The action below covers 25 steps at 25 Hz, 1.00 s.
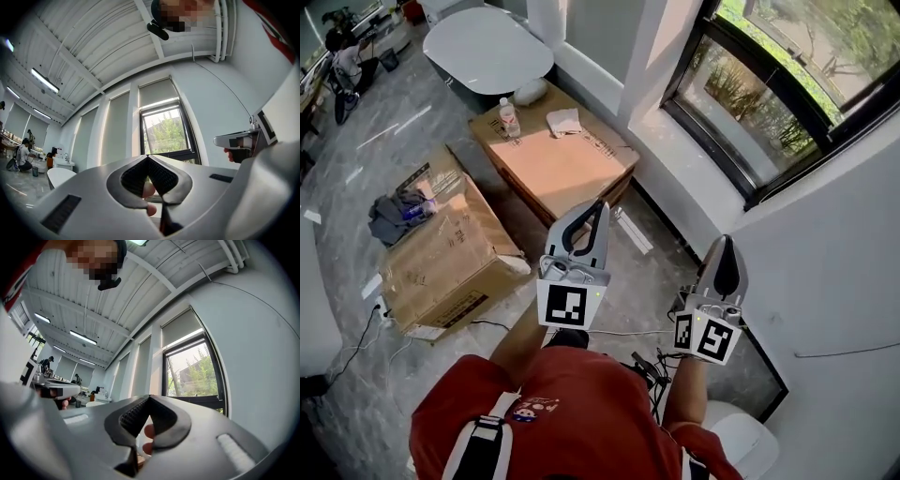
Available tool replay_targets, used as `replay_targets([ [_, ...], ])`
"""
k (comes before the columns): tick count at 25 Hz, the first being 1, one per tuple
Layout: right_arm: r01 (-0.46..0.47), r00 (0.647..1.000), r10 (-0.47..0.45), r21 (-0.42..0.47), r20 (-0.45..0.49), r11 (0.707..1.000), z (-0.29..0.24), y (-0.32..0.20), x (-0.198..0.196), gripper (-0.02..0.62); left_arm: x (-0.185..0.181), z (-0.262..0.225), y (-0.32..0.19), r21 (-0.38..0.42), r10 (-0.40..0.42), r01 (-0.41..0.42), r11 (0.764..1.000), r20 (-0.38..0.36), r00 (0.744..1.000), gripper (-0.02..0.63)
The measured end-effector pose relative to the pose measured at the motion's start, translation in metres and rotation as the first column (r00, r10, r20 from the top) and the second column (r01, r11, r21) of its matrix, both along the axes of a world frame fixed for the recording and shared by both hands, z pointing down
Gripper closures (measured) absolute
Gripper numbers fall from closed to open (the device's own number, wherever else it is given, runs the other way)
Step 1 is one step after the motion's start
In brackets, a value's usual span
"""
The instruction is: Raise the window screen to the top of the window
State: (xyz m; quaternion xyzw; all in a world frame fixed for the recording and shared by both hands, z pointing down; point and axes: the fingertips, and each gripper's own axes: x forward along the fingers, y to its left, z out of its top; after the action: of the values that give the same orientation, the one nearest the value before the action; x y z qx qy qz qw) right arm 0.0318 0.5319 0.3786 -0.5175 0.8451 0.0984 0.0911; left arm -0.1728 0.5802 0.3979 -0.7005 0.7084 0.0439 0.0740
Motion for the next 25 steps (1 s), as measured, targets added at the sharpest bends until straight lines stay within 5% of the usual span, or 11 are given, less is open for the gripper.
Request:
replay_targets([
  [10, -0.028, 0.999, 0.029, 0.015, -0.025, 0.999, -0.01, -0.036, -0.031, 0.586, -0.031, -0.004, -0.043, 0.011, 0.028, -0.028, 1.0, -0.025, 0.999, 0.601],
  [18, -0.065, 0.998, 0.064, 0.012, 0.018, 0.998, -0.003, -0.067, -0.021, 0.586, -0.025, -0.003, -0.079, 0.02, 0.064, -0.064, 0.998, 0.025, 0.998, 0.601],
  [25, -0.065, 0.997, 0.064, 0.013, 0.037, 0.998, 0.003, -0.13, -0.012, 0.586, -0.019, 0.0, -0.141, 0.01, 0.055, -0.055, 0.998, -0.001, 0.999, 0.601],
])
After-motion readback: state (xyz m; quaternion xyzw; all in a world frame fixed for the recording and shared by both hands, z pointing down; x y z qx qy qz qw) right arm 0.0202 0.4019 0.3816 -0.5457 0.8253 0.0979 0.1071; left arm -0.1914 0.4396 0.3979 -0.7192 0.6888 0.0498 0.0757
